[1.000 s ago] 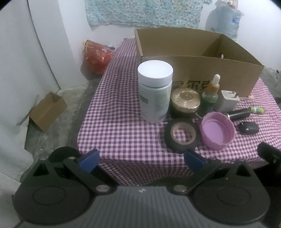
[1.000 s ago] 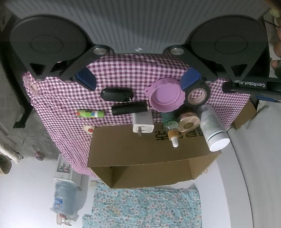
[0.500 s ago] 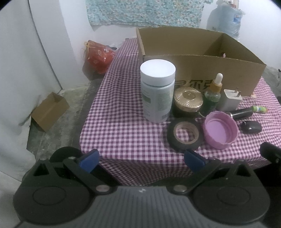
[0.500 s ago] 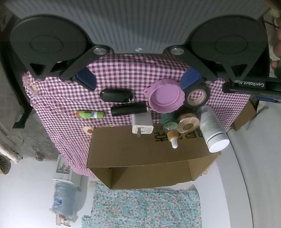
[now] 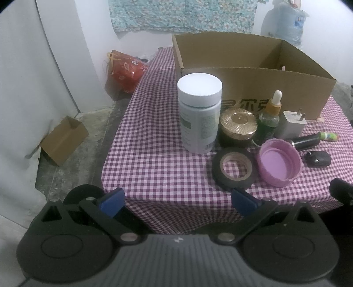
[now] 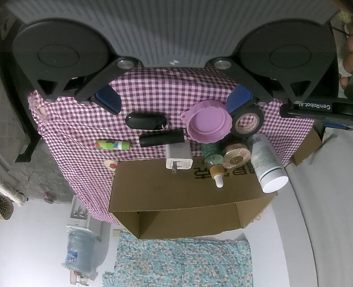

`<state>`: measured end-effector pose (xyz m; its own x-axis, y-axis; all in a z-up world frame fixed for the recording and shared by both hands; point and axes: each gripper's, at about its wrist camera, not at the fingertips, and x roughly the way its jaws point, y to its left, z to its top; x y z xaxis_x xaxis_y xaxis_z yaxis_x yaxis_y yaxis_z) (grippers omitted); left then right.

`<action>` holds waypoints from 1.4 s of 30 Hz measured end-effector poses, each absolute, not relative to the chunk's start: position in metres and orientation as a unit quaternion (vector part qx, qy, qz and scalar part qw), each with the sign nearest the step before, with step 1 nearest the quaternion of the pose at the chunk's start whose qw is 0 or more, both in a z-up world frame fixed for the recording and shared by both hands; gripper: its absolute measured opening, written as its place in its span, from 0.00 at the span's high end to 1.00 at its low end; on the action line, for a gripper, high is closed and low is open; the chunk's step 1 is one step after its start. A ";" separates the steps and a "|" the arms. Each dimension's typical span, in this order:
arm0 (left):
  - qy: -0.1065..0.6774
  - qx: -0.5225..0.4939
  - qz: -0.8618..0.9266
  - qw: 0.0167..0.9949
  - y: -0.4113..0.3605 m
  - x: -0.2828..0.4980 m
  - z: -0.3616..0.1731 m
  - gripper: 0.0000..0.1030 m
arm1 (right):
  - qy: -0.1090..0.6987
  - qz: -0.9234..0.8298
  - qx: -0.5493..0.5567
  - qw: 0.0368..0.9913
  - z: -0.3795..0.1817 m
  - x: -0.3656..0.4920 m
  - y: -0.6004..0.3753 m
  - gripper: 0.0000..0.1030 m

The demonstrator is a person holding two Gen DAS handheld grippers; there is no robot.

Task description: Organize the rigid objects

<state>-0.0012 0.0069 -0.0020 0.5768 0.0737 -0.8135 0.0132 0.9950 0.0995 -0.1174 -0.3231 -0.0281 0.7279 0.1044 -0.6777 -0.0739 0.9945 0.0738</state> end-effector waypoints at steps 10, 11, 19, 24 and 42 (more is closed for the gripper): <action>0.463 0.049 0.018 0.885 0.006 0.000 -0.005 0.00 | 0.369 0.050 0.022 0.928 -0.030 -0.117 -0.323 0.01; 0.464 0.050 0.018 0.884 0.006 0.000 -0.005 0.00 | 0.369 0.050 0.023 0.928 -0.030 -0.116 -0.323 0.01; 0.470 0.052 0.005 0.881 0.004 0.003 -0.012 0.00 | 0.369 0.049 0.034 0.928 -0.033 -0.115 -0.325 0.01; 0.456 0.052 -0.027 0.888 -0.001 0.004 -0.011 0.00 | 0.372 0.043 0.053 0.926 -0.038 -0.110 -0.332 0.01; 0.362 0.117 -0.262 0.887 -0.121 0.047 0.016 0.10 | 0.277 -0.025 0.181 0.943 -0.032 -0.069 -0.451 0.04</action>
